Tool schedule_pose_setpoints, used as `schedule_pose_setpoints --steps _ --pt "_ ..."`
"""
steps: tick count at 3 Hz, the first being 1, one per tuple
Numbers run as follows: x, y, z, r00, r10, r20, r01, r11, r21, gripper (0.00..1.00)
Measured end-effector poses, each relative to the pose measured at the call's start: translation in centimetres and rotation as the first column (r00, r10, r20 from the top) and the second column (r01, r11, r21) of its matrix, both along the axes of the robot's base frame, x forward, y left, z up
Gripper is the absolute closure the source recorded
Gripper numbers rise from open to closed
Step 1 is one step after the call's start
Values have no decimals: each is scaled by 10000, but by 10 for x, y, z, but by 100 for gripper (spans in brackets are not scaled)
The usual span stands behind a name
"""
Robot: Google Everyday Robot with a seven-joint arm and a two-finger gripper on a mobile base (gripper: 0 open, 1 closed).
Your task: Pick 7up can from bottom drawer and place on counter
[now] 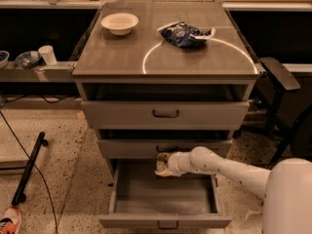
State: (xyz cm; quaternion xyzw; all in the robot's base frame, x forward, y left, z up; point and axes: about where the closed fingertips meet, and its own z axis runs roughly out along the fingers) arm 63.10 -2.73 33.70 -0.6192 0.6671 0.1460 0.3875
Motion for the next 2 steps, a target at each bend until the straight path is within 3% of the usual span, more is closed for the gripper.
schedule_pose_setpoints --steps 2 --pt "-2 1 -5 9998 177 -115 -176 9998 107 100"
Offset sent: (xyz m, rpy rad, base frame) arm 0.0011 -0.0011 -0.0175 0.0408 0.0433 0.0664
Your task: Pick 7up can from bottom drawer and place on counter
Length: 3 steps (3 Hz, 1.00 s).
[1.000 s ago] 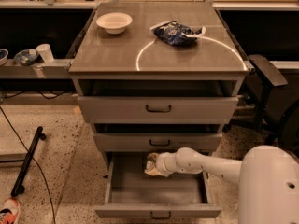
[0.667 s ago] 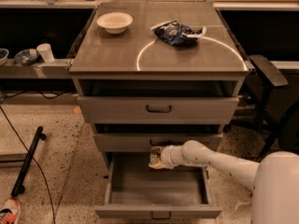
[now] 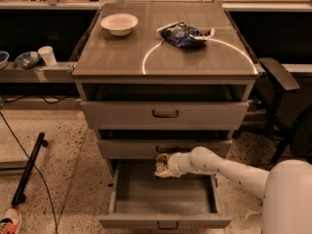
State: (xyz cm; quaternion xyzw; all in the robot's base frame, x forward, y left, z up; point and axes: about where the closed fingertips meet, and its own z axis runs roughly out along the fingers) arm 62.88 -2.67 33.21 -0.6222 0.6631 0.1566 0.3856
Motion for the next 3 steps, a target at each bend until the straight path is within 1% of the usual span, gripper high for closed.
schedule_pose_setpoints --steps 1,2,3 --pt "-38 -1 -1 9961 825 -325 -827 9966 -54 100" --pt "-77 1 17 9782 2043 -381 -2062 9771 -534 100" --pt "-96 5 82 9629 2696 -70 -2683 9549 -1271 100"
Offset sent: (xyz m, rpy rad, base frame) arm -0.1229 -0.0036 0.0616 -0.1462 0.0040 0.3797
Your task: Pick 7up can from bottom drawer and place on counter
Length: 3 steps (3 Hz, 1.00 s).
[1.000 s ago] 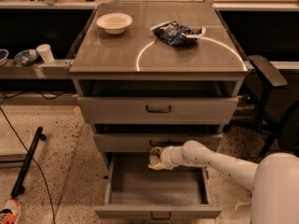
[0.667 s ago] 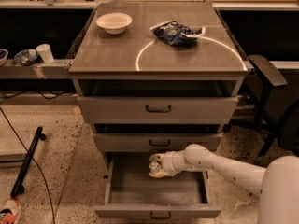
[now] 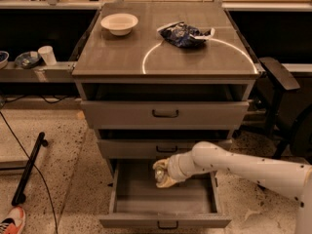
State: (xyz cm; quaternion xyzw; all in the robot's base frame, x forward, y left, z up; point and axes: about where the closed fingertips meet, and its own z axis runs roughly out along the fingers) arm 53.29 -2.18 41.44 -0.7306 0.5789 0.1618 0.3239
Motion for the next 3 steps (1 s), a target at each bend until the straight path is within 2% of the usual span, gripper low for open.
schedule_pose_setpoints --steps 1,2,3 --pt "12 5 71 9983 269 523 -257 9994 -236 100" --pt "15 4 82 9972 322 682 -300 9990 -338 100" --pt "15 6 83 9969 558 558 -530 9974 -496 100"
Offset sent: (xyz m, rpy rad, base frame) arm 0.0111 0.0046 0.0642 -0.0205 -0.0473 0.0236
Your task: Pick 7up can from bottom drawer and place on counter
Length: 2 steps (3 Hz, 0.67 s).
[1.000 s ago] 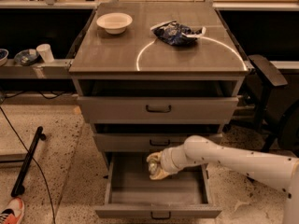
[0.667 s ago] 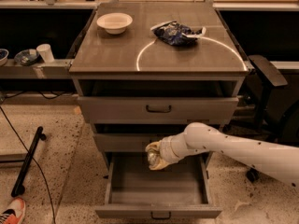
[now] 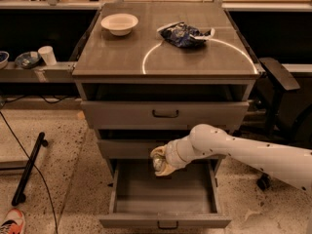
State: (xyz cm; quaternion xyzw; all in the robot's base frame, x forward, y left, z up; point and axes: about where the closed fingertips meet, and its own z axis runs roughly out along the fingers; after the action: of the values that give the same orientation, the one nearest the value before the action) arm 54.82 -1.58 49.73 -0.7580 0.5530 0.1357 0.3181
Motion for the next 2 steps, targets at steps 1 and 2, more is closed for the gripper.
schedule_pose_setpoints --steps 1,2 --pt "0 5 28 9990 257 355 -242 9988 -429 100" --pt "2 4 101 9876 210 1558 -34 9936 -1126 100"
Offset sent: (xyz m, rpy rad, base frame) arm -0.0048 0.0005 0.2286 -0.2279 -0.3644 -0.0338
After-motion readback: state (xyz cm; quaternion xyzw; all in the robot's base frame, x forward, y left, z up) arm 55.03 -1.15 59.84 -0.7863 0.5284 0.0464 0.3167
